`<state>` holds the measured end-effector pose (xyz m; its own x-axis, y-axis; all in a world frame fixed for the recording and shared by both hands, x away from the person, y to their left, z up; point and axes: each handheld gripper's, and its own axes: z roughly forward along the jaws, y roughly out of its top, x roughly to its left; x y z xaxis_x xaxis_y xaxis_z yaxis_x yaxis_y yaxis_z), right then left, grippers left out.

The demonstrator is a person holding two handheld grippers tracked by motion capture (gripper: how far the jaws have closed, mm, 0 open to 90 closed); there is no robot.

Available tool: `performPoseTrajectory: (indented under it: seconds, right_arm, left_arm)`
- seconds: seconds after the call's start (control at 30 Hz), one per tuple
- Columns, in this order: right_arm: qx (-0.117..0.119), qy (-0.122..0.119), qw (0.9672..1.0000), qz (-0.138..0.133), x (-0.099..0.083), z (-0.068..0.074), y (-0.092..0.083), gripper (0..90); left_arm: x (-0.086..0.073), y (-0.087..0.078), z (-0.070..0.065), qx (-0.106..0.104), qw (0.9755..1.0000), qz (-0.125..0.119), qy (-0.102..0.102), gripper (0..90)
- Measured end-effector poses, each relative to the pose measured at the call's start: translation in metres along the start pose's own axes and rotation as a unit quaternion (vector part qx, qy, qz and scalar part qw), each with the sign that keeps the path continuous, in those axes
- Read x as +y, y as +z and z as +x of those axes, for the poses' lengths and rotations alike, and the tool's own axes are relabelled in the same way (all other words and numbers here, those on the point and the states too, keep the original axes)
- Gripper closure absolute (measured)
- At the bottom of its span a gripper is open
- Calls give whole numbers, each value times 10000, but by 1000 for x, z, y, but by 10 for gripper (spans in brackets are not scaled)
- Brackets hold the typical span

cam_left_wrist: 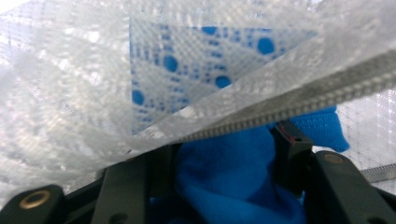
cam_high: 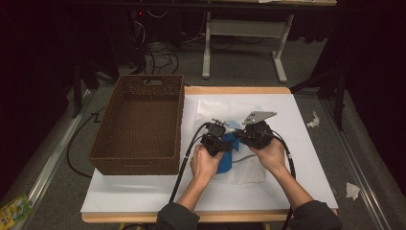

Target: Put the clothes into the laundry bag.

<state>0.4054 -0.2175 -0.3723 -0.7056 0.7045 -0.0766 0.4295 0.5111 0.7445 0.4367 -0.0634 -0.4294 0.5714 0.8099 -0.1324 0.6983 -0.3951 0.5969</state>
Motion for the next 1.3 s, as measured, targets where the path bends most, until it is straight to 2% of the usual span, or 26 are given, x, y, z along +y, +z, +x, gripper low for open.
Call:
performPoseTrajectory:
  seconds: [0.2, 0.33, 0.5, 0.6, 0.73, 0.87, 1.0, 1.17, 1.3]
  right_arm:
    - [1, -10, 10000, 27, 0, 1, 4, 893]
    - [7, 20, 10000, 49, -2, 3, 7, 892]
    - [22, 48, 10000, 55, -4, 1, 9, 892]
    - [30, 38, 10000, 31, -4, 1, 10, 892]
    - [-1, 46, 10000, 24, -4, 1, 8, 892]
    - [2, 112, 9999, -7, -5, -1, 7, 892]
    - [14, 113, 9999, -36, -6, -1, 7, 892]
    - [17, 124, 9999, -36, -5, -1, 7, 891]
    - [32, 115, 9999, -57, -6, -2, 6, 892]
  left_arm:
    - [-1, 0, 1, 51, 10000, 27, 70, 423]
    - [-2, 1, -1, 38, 9998, 105, 162, 298]
    - [-3, 0, 0, -27, 9996, 157, 254, 254]
    - [-4, -5, -5, 135, 9993, 37, 359, 217]
    - [-6, -14, -10, 246, 9979, -58, 594, 214]
    - [-8, -22, -10, 222, 9971, -23, 725, 216]
    - [-11, -31, -11, 197, 9967, -54, 783, 219]
    - [-14, -43, -7, 68, 9972, -153, 723, 231]
    - [-20, -51, -6, 101, 9966, -161, 799, 231]
